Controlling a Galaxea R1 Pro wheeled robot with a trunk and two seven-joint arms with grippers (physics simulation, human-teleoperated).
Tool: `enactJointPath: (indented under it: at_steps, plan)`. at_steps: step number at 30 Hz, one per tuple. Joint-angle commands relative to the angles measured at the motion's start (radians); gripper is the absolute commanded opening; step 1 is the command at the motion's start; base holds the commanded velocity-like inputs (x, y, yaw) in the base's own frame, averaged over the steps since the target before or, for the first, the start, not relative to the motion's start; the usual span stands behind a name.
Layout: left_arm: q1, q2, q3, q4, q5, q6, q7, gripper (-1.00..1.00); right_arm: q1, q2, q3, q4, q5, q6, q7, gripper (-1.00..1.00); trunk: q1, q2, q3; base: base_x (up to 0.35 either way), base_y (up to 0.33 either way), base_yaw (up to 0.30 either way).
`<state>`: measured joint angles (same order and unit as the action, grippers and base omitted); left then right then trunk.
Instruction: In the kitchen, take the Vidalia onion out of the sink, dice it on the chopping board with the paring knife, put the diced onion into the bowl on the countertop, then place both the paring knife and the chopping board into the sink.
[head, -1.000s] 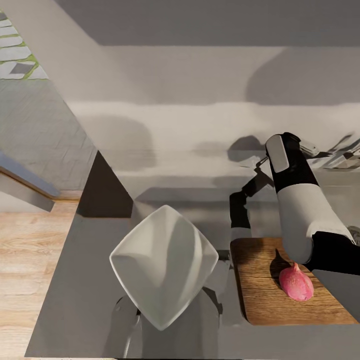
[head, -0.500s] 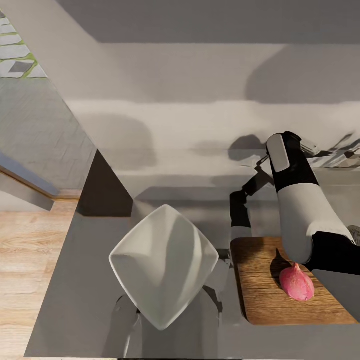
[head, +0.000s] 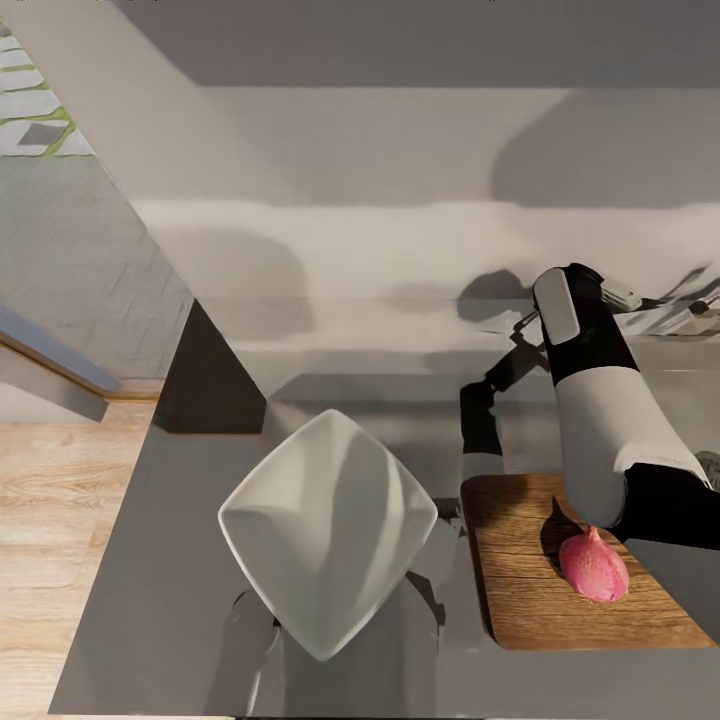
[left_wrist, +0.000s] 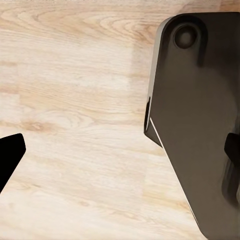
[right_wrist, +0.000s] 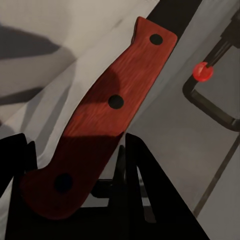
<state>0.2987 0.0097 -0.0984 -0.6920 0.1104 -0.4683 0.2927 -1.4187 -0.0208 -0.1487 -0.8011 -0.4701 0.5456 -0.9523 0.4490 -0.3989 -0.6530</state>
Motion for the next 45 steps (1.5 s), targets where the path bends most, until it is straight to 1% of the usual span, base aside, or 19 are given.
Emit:
enactJointPath:
  at_steps: [1,13,23,45]
  plan:
    - [0.0,0.001,-0.006,-0.002,0.01,-0.003,0.005,1.0,0.0,-0.001,0.0,0.046,-0.006,0.014,-0.007,-1.0,0.001,-0.001,-0.001,0.0,0.0,0.0]
    - [0.0,0.001,-0.006,-0.001,0.01,-0.003,0.005,1.0,0.0,-0.001,0.0,0.046,-0.007,0.014,-0.007,-1.0,0.001,-0.001,0.012,-0.006,0.0,0.0]
    - [0.0,0.001,-0.006,-0.001,0.009,-0.003,0.005,1.0,0.0,-0.001,0.0,0.046,-0.007,0.014,-0.007,-1.0,0.001,-0.001,0.024,-0.198,0.0,0.0]
    - [0.0,0.001,-0.007,-0.001,0.009,-0.003,0.005,1.0,0.0,-0.001,0.0,0.046,-0.007,0.014,-0.008,-1.0,0.001,-0.001,0.051,-0.004,0.0,0.0]
